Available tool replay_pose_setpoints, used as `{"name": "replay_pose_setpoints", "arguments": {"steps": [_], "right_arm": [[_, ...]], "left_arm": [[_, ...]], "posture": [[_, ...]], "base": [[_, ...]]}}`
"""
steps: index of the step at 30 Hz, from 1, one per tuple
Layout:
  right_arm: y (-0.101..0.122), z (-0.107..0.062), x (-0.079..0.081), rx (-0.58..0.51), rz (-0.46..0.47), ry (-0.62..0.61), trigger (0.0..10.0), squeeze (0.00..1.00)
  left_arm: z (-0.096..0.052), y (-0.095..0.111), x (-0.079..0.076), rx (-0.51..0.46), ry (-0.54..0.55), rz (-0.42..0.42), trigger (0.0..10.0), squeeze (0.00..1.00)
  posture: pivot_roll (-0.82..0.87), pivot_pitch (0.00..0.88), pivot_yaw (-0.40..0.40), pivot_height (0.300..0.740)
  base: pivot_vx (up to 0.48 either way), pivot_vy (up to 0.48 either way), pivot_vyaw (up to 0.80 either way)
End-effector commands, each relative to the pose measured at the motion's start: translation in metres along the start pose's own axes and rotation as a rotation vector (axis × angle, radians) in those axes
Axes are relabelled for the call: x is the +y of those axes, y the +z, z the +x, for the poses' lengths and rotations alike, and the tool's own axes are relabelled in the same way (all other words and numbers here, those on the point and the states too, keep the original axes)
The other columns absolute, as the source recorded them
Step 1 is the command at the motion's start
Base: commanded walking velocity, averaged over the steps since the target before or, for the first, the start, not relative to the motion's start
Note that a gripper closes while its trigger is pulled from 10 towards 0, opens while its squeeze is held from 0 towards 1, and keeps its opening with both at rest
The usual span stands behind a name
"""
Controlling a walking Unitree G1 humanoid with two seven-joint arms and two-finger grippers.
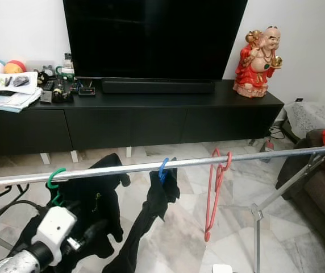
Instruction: Hang hanger
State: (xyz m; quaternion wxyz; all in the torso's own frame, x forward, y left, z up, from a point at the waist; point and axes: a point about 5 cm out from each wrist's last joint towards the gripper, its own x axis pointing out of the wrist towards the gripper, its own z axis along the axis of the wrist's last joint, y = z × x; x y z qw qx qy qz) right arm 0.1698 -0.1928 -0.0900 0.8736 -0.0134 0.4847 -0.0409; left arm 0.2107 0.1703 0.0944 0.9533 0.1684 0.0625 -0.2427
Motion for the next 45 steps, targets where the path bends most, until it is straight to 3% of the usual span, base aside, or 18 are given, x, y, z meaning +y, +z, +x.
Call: {"name": "replay_pose_setpoints", "arguments": {"steps": [1, 12, 19, 24, 32, 38, 42, 45], "right_arm": [[0.001, 0.000, -0.003, 0.002, 0.001, -0.008, 10.0, 0.00], [0.002, 0.000, -0.004, 0.001, 0.008, -0.014, 10.0, 0.00], [0.002, 0.000, -0.005, -0.003, 0.021, -0.018, 10.0, 0.00], [0.001, 0.000, -0.004, 0.006, 0.019, -0.013, 10.0, 0.00], [0.002, 0.000, -0.003, 0.002, 0.012, -0.011, 10.0, 0.00], [0.002, 0.000, -0.002, -0.001, 0.016, -0.012, 10.0, 0.00], [0.002, 0.000, 0.000, 0.000, 0.020, -0.012, 10.0, 0.00], [0.001, 0.000, 0.001, 0.001, 0.022, -0.011, 10.0, 0.00]], "left_arm": [[0.006, 0.005, -0.002, -0.009, -0.010, 0.025, 10.0, 0.00], [0.009, 0.007, 0.000, -0.007, -0.005, 0.028, 10.0, 0.00], [0.011, 0.005, 0.001, 0.008, 0.014, 0.014, 10.0, 0.00], [0.016, 0.005, 0.002, 0.014, 0.025, 0.008, 10.0, 0.00], [0.034, -0.003, 0.020, 0.069, 0.181, 0.023, 10.0, 0.00], [0.047, 0.000, 0.032, 0.069, 0.296, -0.019, 10.0, 0.00], [0.051, 0.000, 0.035, 0.073, 0.331, -0.042, 10.0, 0.00], [0.063, -0.003, 0.035, 0.106, 0.348, -0.096, 10.0, 0.00]], "posture": [[0.19, 0.000, -0.117, 0.740], [0.19, 0.000, -0.123, 0.740], [0.20, 0.000, -0.128, 0.740], [0.19, 0.000, -0.128, 0.740], [0.19, 0.000, -0.125, 0.740], [0.17, 0.000, -0.111, 0.740], [0.17, 0.000, -0.108, 0.740], [0.17, 0.000, -0.102, 0.740]], "base": [[0.000, -0.472, 0.00], [0.000, -0.472, 0.00], [0.000, 0.000, 0.00], [0.000, 0.000, -0.76], [0.000, 0.000, -0.49], [0.000, 0.000, 0.00], [0.000, 0.000, 0.00], [0.000, 0.000, 0.00]]}}
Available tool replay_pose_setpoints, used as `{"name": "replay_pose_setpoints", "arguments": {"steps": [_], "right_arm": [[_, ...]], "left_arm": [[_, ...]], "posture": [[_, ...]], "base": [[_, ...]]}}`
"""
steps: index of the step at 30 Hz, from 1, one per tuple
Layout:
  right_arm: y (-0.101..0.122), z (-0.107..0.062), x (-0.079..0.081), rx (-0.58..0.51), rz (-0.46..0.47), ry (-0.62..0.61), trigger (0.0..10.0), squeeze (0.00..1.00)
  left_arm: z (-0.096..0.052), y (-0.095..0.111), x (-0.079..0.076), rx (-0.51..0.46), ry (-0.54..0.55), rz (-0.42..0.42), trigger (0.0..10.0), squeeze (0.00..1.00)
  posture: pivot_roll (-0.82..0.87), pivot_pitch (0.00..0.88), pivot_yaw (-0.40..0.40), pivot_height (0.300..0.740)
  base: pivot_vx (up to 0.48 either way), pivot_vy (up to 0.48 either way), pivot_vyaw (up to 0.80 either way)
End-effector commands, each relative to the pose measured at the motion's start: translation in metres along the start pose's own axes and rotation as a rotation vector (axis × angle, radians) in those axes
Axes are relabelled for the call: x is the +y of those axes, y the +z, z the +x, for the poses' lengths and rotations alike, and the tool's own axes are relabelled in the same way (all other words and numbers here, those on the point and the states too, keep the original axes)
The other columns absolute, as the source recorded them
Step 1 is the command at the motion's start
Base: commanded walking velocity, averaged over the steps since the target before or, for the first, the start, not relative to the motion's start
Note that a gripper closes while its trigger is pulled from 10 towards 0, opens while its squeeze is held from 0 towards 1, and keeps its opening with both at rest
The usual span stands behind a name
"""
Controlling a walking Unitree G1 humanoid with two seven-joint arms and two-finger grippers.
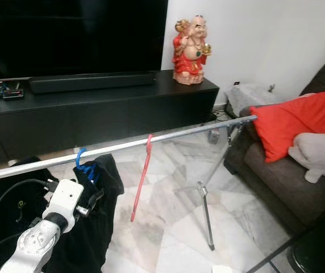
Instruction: Hang hanger
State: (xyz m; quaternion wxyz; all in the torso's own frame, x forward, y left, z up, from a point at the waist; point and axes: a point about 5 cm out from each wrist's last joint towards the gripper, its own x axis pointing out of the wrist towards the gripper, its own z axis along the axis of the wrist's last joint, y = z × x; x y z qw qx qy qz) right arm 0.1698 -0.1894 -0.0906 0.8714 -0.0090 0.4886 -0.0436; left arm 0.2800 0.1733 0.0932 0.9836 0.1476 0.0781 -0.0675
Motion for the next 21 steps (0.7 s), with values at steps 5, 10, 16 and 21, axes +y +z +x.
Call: {"name": "replay_pose_setpoints", "arguments": {"steps": [5, 10, 16, 21], "right_arm": [[0.001, 0.000, 0.000, -0.008, 0.020, -0.010, 10.0, 0.00], [0.001, 0.000, 0.001, -0.008, 0.021, -0.010, 10.0, 0.00], [0.000, 0.000, 0.001, -0.010, 0.033, -0.017, 10.0, 0.00], [0.000, 0.000, 0.002, -0.005, 0.024, -0.014, 10.0, 0.00]], "left_arm": [[0.019, -0.011, -0.013, 0.095, -0.040, -0.025, 10.0, 0.00], [0.031, -0.010, -0.016, 0.097, -0.024, -0.026, 10.0, 0.00], [0.038, 0.001, -0.007, 0.065, 0.041, -0.021, 10.0, 0.00], [0.032, -0.008, 0.010, 0.086, 0.071, -0.019, 10.0, 0.00]], "posture": [[0.16, 0.000, -0.095, 0.740], [0.15, 0.000, -0.085, 0.740], [0.14, 0.000, -0.079, 0.740], [0.15, 0.000, -0.080, 0.740]], "base": [[0.000, 0.000, 0.00], [0.000, 0.000, 0.00], [0.000, 0.000, 0.00], [0.000, 0.000, 0.00]]}}
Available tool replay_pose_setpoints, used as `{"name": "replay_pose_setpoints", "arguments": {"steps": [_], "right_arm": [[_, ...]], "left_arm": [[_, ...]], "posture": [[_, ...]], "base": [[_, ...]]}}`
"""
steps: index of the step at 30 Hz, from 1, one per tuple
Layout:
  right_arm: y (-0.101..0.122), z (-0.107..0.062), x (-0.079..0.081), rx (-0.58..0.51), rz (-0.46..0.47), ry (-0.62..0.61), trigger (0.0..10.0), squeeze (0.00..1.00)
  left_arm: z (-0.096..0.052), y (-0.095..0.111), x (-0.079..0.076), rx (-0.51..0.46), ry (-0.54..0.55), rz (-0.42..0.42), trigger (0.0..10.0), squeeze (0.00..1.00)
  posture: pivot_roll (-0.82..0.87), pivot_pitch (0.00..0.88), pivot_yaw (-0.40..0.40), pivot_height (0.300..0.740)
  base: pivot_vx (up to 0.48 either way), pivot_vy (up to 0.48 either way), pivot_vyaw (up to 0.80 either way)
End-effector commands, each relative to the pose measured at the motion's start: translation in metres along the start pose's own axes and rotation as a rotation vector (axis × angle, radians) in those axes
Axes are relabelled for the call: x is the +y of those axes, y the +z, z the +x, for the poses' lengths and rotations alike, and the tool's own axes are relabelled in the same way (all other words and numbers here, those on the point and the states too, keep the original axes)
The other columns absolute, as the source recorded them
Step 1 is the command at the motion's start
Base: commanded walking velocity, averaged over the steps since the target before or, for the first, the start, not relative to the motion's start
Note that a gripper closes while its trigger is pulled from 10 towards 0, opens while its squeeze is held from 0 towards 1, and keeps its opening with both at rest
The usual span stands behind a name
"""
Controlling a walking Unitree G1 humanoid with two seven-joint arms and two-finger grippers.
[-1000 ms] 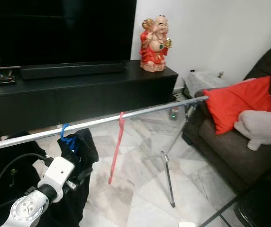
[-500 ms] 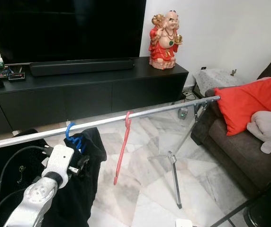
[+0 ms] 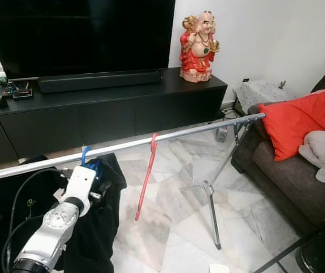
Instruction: Hang hanger
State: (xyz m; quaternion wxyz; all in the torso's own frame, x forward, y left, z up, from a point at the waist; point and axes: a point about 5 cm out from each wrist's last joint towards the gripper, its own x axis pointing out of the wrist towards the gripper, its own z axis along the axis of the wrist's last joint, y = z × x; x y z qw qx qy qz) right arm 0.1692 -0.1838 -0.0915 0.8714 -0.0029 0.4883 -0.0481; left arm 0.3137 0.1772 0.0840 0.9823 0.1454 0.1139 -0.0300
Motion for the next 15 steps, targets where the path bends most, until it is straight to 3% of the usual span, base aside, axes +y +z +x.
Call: {"name": "replay_pose_setpoints", "arguments": {"steps": [1, 9, 10, 11, 12, 13, 14, 15], "right_arm": [[0.001, 0.000, -0.004, -0.005, 0.008, -0.012, 10.0, 0.00], [0.001, 0.000, -0.004, -0.006, 0.003, -0.014, 10.0, 0.00], [0.001, 0.000, -0.004, -0.005, 0.001, -0.014, 10.0, 0.00], [0.001, 0.000, -0.004, -0.004, -0.003, -0.012, 10.0, 0.00], [0.001, 0.000, -0.004, -0.004, -0.004, -0.011, 10.0, 0.00], [0.001, 0.000, -0.004, -0.003, -0.007, -0.010, 10.0, 0.00], [0.001, 0.000, -0.004, -0.003, -0.009, -0.009, 10.0, 0.00], [0.001, 0.000, -0.004, -0.002, -0.011, -0.009, 10.0, 0.00]], "left_arm": [[-0.003, -0.004, 0.005, 0.006, 0.015, -0.013, 10.0, 0.00], [-0.015, -0.011, 0.021, 0.032, 0.068, -0.018, 9.7, 0.00], [-0.020, -0.017, 0.023, 0.068, 0.065, -0.011, 7.2, 0.00], [-0.025, -0.023, 0.023, 0.110, 0.039, 0.005, 8.0, 0.00], [-0.027, -0.024, 0.023, 0.120, 0.031, 0.011, 8.0, 0.00], [-0.029, -0.026, 0.023, 0.131, 0.022, 0.012, 9.2, 0.00], [-0.031, -0.027, 0.023, 0.138, 0.018, 0.011, 9.2, 0.00], [-0.035, -0.030, 0.023, 0.158, 0.003, 0.022, 10.0, 0.00]], "posture": [[0.15, 0.000, -0.080, 0.740], [0.16, 0.000, -0.083, 0.740], [0.17, 0.000, -0.083, 0.740], [0.17, 0.000, -0.083, 0.740], [0.17, 0.000, -0.083, 0.740], [0.17, 0.000, -0.082, 0.740], [0.17, 0.000, -0.082, 0.740], [0.17, 0.000, -0.082, 0.740]], "base": [[0.000, 0.000, 0.00], [0.000, 0.000, 0.00], [0.000, 0.000, 0.00], [0.000, 0.000, 0.00], [0.000, 0.000, 0.00], [0.000, 0.000, 0.00], [0.000, 0.000, 0.00], [0.000, 0.000, 0.00]]}}
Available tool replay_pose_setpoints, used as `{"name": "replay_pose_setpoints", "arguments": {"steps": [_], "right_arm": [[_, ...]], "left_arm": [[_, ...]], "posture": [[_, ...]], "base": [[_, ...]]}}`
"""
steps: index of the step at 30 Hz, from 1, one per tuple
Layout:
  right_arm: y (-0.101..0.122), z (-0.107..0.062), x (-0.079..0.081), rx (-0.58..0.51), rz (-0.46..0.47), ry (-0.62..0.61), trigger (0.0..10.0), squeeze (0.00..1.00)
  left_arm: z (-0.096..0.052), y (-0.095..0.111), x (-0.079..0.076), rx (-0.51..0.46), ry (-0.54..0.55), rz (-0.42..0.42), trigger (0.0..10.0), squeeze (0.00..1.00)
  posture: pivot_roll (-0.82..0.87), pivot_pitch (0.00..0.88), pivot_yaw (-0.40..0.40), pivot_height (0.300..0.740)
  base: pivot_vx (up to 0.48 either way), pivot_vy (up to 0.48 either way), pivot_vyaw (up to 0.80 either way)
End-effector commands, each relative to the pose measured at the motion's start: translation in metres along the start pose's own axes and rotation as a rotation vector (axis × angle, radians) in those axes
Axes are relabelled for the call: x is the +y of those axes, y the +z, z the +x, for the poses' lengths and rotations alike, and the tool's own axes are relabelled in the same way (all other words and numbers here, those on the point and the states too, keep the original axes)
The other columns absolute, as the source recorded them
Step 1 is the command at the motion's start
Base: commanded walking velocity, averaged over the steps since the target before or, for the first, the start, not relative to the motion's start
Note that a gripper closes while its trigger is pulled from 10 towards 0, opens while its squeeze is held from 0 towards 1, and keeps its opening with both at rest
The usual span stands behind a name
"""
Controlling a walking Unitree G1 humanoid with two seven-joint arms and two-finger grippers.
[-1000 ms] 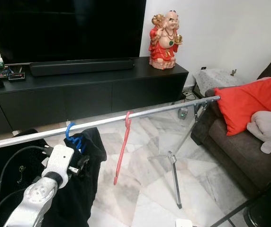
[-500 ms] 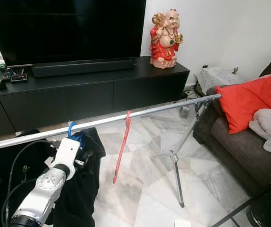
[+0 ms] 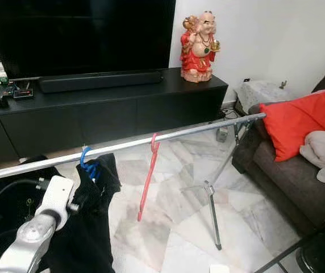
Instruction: Hang hanger
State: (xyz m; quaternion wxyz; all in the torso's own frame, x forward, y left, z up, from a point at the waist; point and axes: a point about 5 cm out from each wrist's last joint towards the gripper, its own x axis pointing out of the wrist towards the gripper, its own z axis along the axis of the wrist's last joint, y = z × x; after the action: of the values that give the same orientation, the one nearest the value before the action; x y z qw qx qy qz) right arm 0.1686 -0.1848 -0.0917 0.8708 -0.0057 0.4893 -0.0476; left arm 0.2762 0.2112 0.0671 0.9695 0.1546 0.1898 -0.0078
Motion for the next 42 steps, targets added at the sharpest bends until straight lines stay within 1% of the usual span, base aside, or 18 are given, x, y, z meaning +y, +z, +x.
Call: {"name": "replay_pose_setpoints", "arguments": {"steps": [1, 4, 10, 12, 14, 15, 17, 22, 26, 30, 31, 32, 33, 35, 39, 40, 41, 42], "right_arm": [[0.002, 0.000, -0.003, -0.003, -0.006, -0.008, 10.0, 0.00], [0.001, 0.000, -0.003, -0.001, -0.010, -0.006, 10.0, 0.00], [0.001, 0.000, -0.003, 0.001, -0.014, -0.006, 10.0, 0.00], [0.001, 0.000, -0.003, 0.002, -0.016, -0.006, 10.0, 0.00], [0.001, 0.000, -0.003, 0.003, -0.019, -0.005, 10.0, 0.00], [0.001, 0.000, -0.003, 0.003, -0.021, -0.005, 10.0, 0.00], [0.002, 0.000, -0.003, 0.003, -0.023, -0.003, 10.0, 0.00], [0.002, 0.000, -0.003, 0.002, -0.028, -0.002, 10.0, 0.00], [0.002, 0.000, -0.003, 0.001, -0.032, -0.002, 10.0, 0.00], [0.003, 0.000, -0.004, 0.000, -0.033, -0.003, 10.0, 0.00], [0.003, 0.000, -0.004, 0.000, -0.033, -0.003, 10.0, 0.00], [0.003, 0.000, -0.004, 0.000, -0.035, -0.002, 10.0, 0.00], [0.003, 0.000, -0.004, 0.000, -0.036, -0.001, 10.0, 0.00], [0.003, 0.000, -0.004, 0.000, -0.036, -0.002, 10.0, 0.00], [0.004, 0.000, -0.004, -0.001, -0.036, -0.002, 10.0, 0.00], [0.004, 0.000, -0.004, -0.001, -0.037, -0.002, 10.0, 0.00], [0.004, 0.000, -0.004, -0.001, -0.037, -0.002, 10.0, 0.00], [0.004, 0.000, -0.004, -0.002, -0.037, -0.002, 10.0, 0.00]], "left_arm": [[-0.004, 0.002, -0.001, 0.010, -0.029, 0.014, 10.0, 0.00], [-0.012, -0.009, -0.003, 0.075, -0.080, 0.033, 10.0, 0.00], [-0.020, -0.018, -0.004, 0.142, -0.124, 0.036, 10.0, 0.00], [-0.026, -0.026, -0.007, 0.198, -0.201, 0.064, 10.0, 0.00], [-0.030, -0.032, -0.007, 0.245, -0.245, 0.091, 10.0, 0.00], [-0.034, -0.040, -0.004, 0.289, -0.251, 0.134, 10.0, 0.00], [-0.036, -0.046, 0.001, 0.324, -0.232, 0.152, 10.0, 0.00], [-0.037, -0.055, 0.006, 0.354, -0.206, 0.172, 10.0, 0.00], [-0.038, -0.070, 0.009, 0.390, -0.176, 0.149, 10.0, 0.00], [-0.041, -0.088, 0.009, 0.444, -0.165, 0.096, 9.8, 0.00], [-0.041, -0.088, 0.009, 0.444, -0.165, 0.096, 9.8, 0.00], [-0.043, -0.095, 0.009, 0.461, -0.167, 0.092, 5.5, 0.00], [-0.043, -0.099, 0.009, 0.468, -0.168, 0.095, 3.2, 0.00], [-0.042, -0.101, 0.009, 0.455, -0.147, 0.052, 0.0, 0.00], [-0.039, -0.102, 0.010, 0.424, -0.124, 0.024, 0.0, 0.00], [-0.037, -0.099, 0.007, 0.379, -0.136, -0.029, 8.8, 0.00], [-0.036, -0.098, 0.006, 0.362, -0.147, -0.048, 10.0, 0.00], [-0.035, -0.098, 0.005, 0.352, -0.155, -0.057, 10.0, 0.00]], "posture": [[0.18, 0.000, -0.082, 0.740], [0.18, 0.000, -0.078, 0.740], [0.18, 0.000, -0.078, 0.740], [0.18, 0.000, -0.080, 0.740], [0.19, 0.000, -0.080, 0.740], [0.19, 0.000, -0.079, 0.740], [0.19, 0.000, -0.080, 0.740], [0.19, 0.000, -0.083, 0.740], [0.19, 0.000, -0.085, 0.740], [0.19, 0.000, -0.087, 0.740], [0.19, 0.000, -0.087, 0.740], [0.18, 0.000, -0.089, 0.740], [0.18, 0.000, -0.089, 0.740], [0.19, 0.000, -0.091, 0.740], [0.18, 0.000, -0.092, 0.740], [0.18, 0.000, -0.091, 0.740], [0.18, 0.000, -0.092, 0.740], [0.18, 0.000, -0.092, 0.740]], "base": [[0.000, 0.000, 0.00], [0.000, 0.000, 0.00], [0.000, 0.000, 0.00], [0.000, 0.000, 0.00], [0.000, 0.000, 0.00], [0.000, 0.000, 0.00], [0.000, 0.000, 0.00], [0.000, 0.000, 0.00], [0.000, 0.000, 0.00], [0.000, 0.000, 0.00], [0.000, 0.000, 0.00], [0.000, 0.000, 0.00], [0.000, 0.000, 0.00], [0.000, 0.000, 0.00], [0.000, 0.000, 0.00], [0.000, 0.000, 0.00], [0.000, 0.000, 0.00], [0.000, 0.000, 0.00]]}}
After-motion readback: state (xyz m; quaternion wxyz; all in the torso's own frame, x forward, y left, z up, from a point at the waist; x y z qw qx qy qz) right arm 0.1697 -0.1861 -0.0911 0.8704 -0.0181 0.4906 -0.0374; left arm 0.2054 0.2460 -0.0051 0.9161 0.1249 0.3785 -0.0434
